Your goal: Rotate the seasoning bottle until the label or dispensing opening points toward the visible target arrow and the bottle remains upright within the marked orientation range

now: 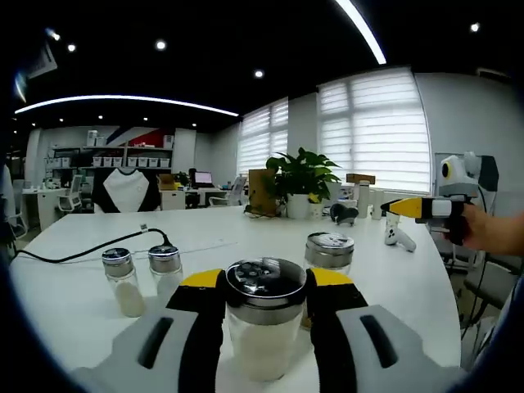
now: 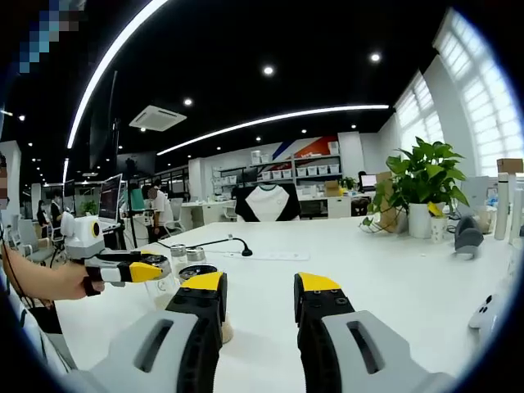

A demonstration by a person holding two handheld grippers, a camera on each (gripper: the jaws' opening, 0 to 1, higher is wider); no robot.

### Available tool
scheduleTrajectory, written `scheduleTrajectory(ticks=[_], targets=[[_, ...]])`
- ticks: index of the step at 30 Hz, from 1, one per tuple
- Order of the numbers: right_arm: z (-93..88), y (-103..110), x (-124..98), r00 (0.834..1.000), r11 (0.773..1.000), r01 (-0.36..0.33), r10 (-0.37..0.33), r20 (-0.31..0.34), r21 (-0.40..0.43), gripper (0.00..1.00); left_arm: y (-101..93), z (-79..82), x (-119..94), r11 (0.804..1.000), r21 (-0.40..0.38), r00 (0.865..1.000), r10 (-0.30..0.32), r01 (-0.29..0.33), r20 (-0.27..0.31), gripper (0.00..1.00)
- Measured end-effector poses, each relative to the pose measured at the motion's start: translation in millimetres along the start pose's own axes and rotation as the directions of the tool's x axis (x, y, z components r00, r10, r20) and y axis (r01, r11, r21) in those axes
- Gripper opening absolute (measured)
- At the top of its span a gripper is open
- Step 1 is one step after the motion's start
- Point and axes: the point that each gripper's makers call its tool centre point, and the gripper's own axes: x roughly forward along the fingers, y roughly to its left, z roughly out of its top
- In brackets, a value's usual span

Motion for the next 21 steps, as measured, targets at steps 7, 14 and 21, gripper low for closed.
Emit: scheduleTrajectory(ticks=[7, 14, 21], targets=[[-9.0, 5.9, -0.1, 0.999, 0.997, -0.016, 0.014, -0.028, -0.076, 0.31, -7.7, 14.5, -2.4, 0.980, -0.006, 0.980, -0.197, 0.197, 0.001, 0.44], [-7.4, 14.2, 0.9, 0.998, 0.997, -0.055, 0.054, -0.020, -0.052, 0.32, -9.6, 8.4, 3.6, 0.943, 0.096, 0.946, -0.309, 0.318, -0.098, 0.47], [-9.3, 15.1, 1.7, 0.998, 0.997, -0.065, 0.064, -0.027, -0.045, 0.33, -13.4, -1.3, 10.7, 0.924, 0.119, 0.926, -0.346, 0.364, -0.149, 0.44]])
